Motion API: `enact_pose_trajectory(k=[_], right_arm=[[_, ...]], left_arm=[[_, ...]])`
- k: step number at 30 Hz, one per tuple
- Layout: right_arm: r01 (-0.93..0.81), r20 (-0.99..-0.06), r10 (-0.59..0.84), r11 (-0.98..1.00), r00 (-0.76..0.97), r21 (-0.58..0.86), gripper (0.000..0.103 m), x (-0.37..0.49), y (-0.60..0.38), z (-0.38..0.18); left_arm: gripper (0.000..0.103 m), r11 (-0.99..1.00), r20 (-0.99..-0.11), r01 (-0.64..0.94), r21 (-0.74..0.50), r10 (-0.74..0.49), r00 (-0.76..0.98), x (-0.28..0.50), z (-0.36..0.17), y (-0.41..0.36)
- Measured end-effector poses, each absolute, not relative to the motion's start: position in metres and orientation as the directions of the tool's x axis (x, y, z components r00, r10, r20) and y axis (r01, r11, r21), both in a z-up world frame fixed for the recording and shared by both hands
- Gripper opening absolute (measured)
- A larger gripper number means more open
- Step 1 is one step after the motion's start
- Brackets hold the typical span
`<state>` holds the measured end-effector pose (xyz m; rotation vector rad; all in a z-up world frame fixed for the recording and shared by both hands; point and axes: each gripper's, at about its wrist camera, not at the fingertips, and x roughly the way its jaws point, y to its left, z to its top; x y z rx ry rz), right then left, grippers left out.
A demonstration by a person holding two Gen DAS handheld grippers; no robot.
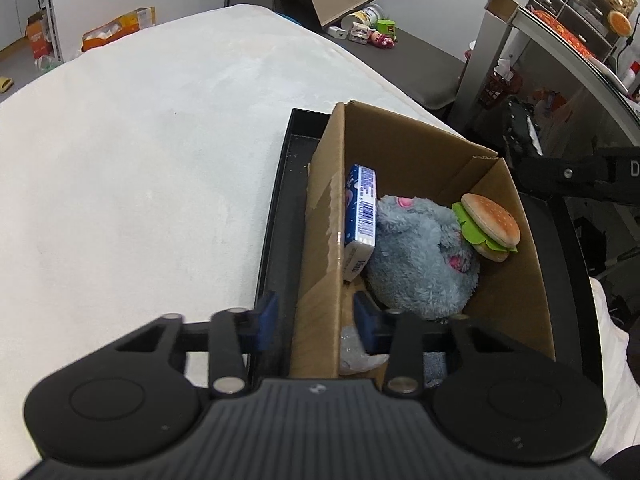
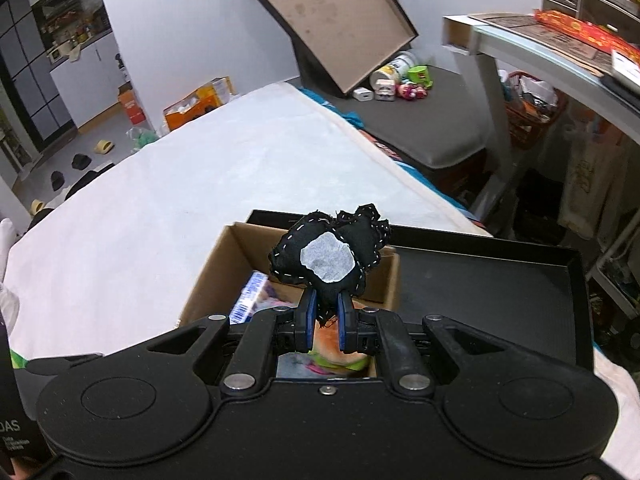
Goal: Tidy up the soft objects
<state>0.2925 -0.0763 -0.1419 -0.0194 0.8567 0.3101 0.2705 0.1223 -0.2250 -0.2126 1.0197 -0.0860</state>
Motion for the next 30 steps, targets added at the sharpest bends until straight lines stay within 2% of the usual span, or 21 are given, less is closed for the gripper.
enact_pose_trajectory(k=[3,5,7,10,24,28,30], right_arm=[[-0.293,-0.743,0.277,0.949,0.610,0.113,0.012,0.293,-0.068,-0.142],[-0.304,-0.744,0.287,0.945,0.603,0.118,0.019,0.294,-0.063,-0.143],[-0.306,-0.748,0.293,0.944,0.595,0.126,0.020,0.294,-0.062,-0.144],[-0.299,-0.752,0.296,0.944,0.589,0.138,0.028,0.292,-0.064,-0.145],[-0.269,-0.767,0.293,0.949,0.572,0.162,0.028,0.279,-0.083,-0.146],[-0.256,-0.767,0.288,0.952,0.573,0.167,0.037,0.273,-0.091,-0.145],[-0.246,-0.768,0.287,0.954,0.573,0.173,0.039,0.268,-0.098,-0.145]], left_arm=[[0.020,0.971,-0.833,-0.043,-0.235,-0.178,0.524,0.270,-0.226,0.126],[0.015,0.968,-0.828,-0.042,-0.248,-0.189,0.527,0.270,-0.226,0.128],[0.015,0.967,-0.824,-0.035,-0.251,-0.195,0.533,0.269,-0.224,0.127],[0.015,0.968,-0.821,-0.031,-0.248,-0.193,0.538,0.268,-0.224,0.125],[0.015,0.977,-0.834,-0.041,-0.208,-0.156,0.530,0.268,-0.219,0.119],[0.016,0.981,-0.843,-0.055,-0.187,-0.131,0.522,0.267,-0.215,0.116],[0.019,0.983,-0.847,-0.060,-0.173,-0.117,0.518,0.267,-0.211,0.114]])
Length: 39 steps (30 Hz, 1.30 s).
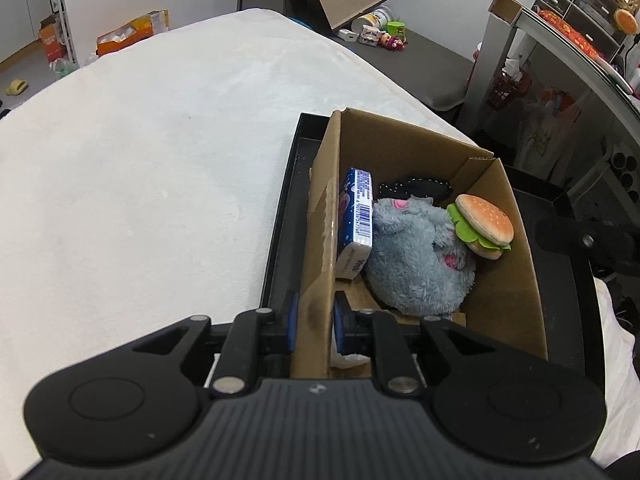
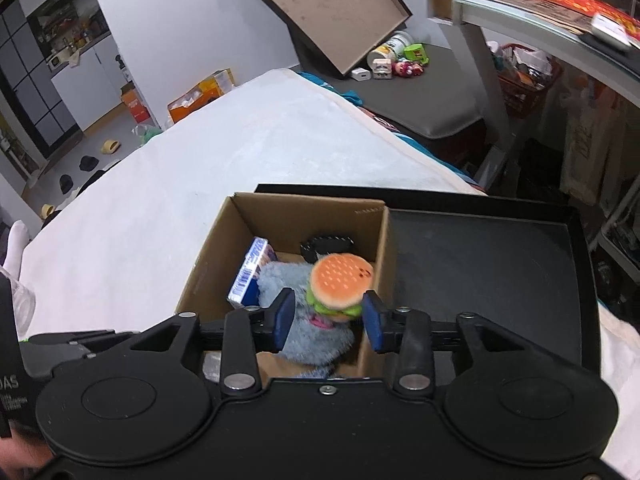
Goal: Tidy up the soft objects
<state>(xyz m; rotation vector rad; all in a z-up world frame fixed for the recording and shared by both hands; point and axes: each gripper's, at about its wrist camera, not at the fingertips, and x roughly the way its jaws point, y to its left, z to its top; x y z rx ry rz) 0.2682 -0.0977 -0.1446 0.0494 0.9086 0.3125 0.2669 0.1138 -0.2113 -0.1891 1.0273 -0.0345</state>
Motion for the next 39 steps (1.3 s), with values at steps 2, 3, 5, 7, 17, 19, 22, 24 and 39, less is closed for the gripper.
enact_pose_trajectory(k=[2,3,5,7,17,19,22,24,39], right_arm=[[-0.238,-0.766,0.285,0.955,0.576,0.177,0.040,0.263,-0.104,-0.142],[-0.235,-0.764,0.283,0.956,0.580,0.176,0.040,0.259,-0.107,-0.140],[-0.229,-0.759,0.279,0.958,0.588,0.174,0.044,0.254,-0.114,-0.135],[-0.220,-0.752,0.273,0.960,0.600,0.172,0.047,0.247,-0.122,-0.129],[-0.159,-0.716,0.257,0.966,0.649,0.203,0.068,0.215,-0.164,-0.102],[-0.148,-0.710,0.256,0.966,0.656,0.212,0.073,0.210,-0.170,-0.099],[-0.128,-0.699,0.255,0.965,0.668,0.229,0.084,0.202,-0.177,-0.093],[-0.121,-0.689,0.259,0.962,0.676,0.243,0.086,0.197,-0.182,-0.089],[-0.093,-0.637,0.293,0.940,0.713,0.329,0.103,0.164,-0.200,-0.064]], left_arm=[[0.021,0.983,-0.848,-0.058,-0.177,-0.122,0.516,0.267,-0.206,0.113],[0.023,0.982,-0.848,-0.060,-0.178,-0.122,0.517,0.266,-0.203,0.113],[0.030,0.983,-0.847,-0.062,-0.175,-0.118,0.519,0.265,-0.197,0.111],[0.040,0.984,-0.847,-0.057,-0.170,-0.117,0.518,0.264,-0.190,0.108],[0.066,0.992,-0.862,0.035,-0.121,-0.123,0.492,0.251,-0.148,0.086],[0.069,0.992,-0.870,0.036,-0.123,-0.125,0.477,0.250,-0.138,0.085],[0.073,0.992,-0.868,0.063,-0.112,-0.128,0.480,0.246,-0.122,0.079],[0.077,0.991,-0.865,0.080,-0.105,-0.131,0.485,0.243,-0.111,0.076],[0.085,0.987,-0.845,0.121,-0.109,-0.156,0.511,0.197,-0.044,0.058]])
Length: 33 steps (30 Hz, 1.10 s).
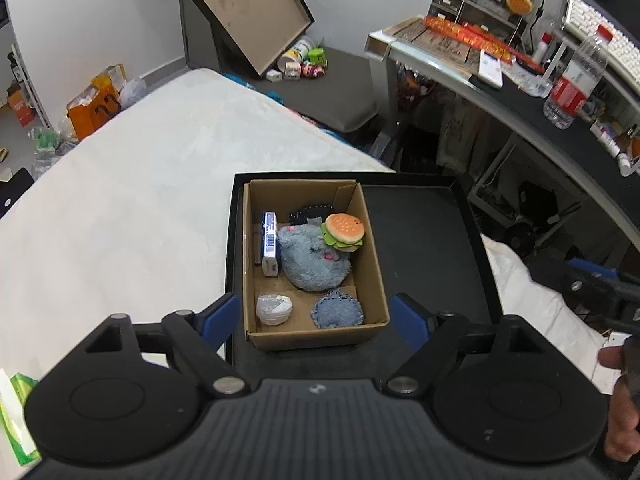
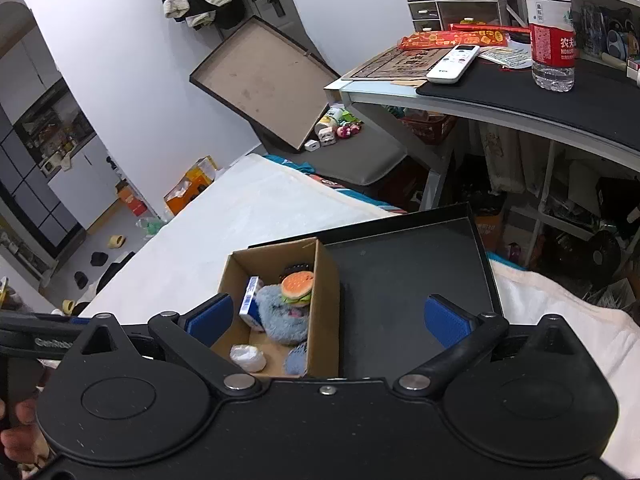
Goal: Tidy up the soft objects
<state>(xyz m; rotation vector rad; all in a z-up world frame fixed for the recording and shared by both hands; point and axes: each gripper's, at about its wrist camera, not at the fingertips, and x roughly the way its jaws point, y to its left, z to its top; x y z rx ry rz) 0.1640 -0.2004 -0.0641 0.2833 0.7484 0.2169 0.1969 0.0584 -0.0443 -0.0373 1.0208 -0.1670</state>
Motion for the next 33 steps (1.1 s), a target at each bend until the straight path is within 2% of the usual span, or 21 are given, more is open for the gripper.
enact_pose_trajectory(k=[5,8,15,19,33], right_arm=[[-0.087,-0.637,0.290,0.940,0.714,0.331,0.103,0.152,-0.203,-0.059],[-0.087,-0.629,0.290,0.939,0.722,0.333,0.103,0.143,-0.207,-0.053],[-0.090,-0.613,0.274,0.945,0.741,0.314,0.103,0.119,-0.212,-0.042],[-0.097,-0.617,0.273,0.948,0.738,0.303,0.103,0.110,-0.213,-0.039],[-0.124,-0.593,0.297,0.941,0.749,0.315,0.103,0.075,-0.224,-0.028]], left_arm=[[0.087,0.984,-0.827,0.133,-0.118,-0.172,0.536,0.176,-0.028,0.054],[0.094,0.984,-0.820,0.153,-0.097,-0.166,0.548,0.162,-0.020,0.047],[0.097,0.984,-0.813,0.129,-0.124,-0.175,0.555,0.140,-0.007,0.039],[0.098,0.981,-0.824,0.113,-0.155,-0.192,0.532,0.130,-0.001,0.038],[0.099,0.981,-0.791,0.146,-0.125,-0.187,0.583,0.075,0.028,0.015]])
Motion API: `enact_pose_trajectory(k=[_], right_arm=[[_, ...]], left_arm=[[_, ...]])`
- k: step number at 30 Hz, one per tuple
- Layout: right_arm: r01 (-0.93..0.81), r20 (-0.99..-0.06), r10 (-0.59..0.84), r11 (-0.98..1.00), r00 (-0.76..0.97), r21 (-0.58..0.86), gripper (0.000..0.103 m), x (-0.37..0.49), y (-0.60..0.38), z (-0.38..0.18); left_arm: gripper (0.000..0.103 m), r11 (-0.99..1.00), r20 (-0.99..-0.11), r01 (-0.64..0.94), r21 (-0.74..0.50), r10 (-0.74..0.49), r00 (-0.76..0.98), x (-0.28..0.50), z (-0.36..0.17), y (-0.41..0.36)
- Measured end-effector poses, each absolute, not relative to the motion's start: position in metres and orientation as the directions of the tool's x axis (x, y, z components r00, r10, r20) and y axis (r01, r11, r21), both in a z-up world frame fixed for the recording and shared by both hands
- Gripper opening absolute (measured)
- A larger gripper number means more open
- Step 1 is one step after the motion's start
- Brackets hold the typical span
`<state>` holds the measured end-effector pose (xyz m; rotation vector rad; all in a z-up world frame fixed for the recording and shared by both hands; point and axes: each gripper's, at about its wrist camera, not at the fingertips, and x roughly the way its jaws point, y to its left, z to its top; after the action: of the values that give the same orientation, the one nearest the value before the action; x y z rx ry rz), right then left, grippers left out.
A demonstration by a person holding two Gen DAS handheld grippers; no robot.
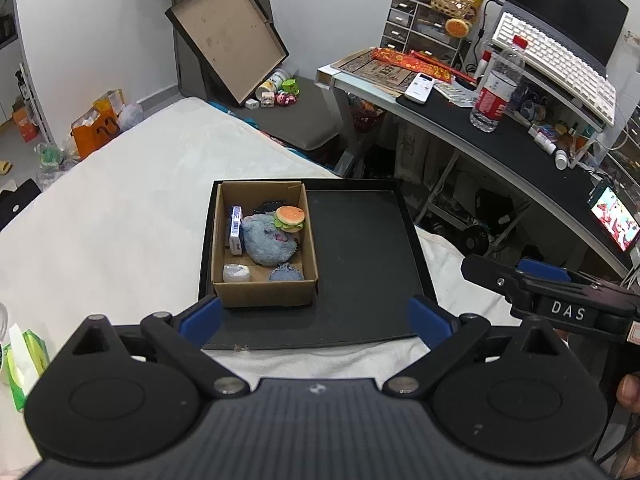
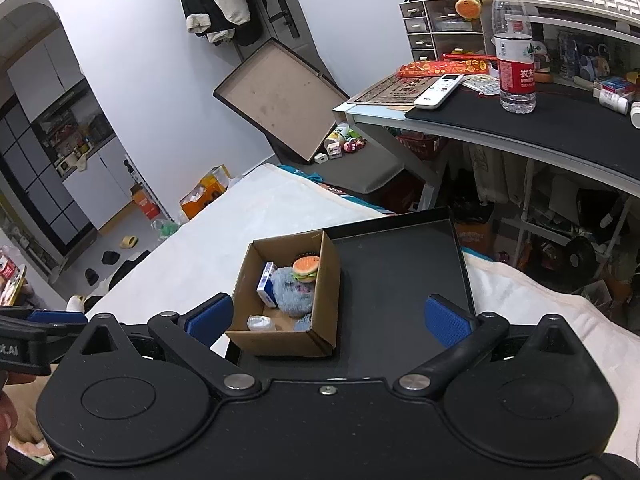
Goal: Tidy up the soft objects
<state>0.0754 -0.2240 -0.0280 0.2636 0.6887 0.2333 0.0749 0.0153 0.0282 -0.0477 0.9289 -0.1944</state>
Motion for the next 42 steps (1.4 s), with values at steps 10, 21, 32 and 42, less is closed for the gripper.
enact_pose_trajectory(k=[10,21,32,42], right_arm=[[-0.127,-0.588,0.283,0.948,0.758,0.293,0.103,0.051,-0.232,-0.021],[-0.175,-0.615,0.307,0.948,0.727,0.266,0.103,0.032,-0.222,-0.021],[-0.182,-0.622,0.311,0.947,0.718,0.263,0.103,0.020,-0.219,-0.026],[-0.179,-0.623,0.304,0.950,0.721,0.255,0.103,0.018,-0.219,-0.024]], left_arm=[[0.099,0.992,-0.769,0.106,-0.069,-0.121,0.628,0.049,0.026,0.010],[0.099,0.997,-0.764,0.066,-0.038,-0.071,0.641,0.030,0.013,0.015],[0.099,0.997,-0.754,0.071,-0.027,-0.067,0.653,0.018,0.011,0.012],[0.099,0.996,-0.744,0.089,-0.027,-0.079,0.664,0.016,0.012,0.005]])
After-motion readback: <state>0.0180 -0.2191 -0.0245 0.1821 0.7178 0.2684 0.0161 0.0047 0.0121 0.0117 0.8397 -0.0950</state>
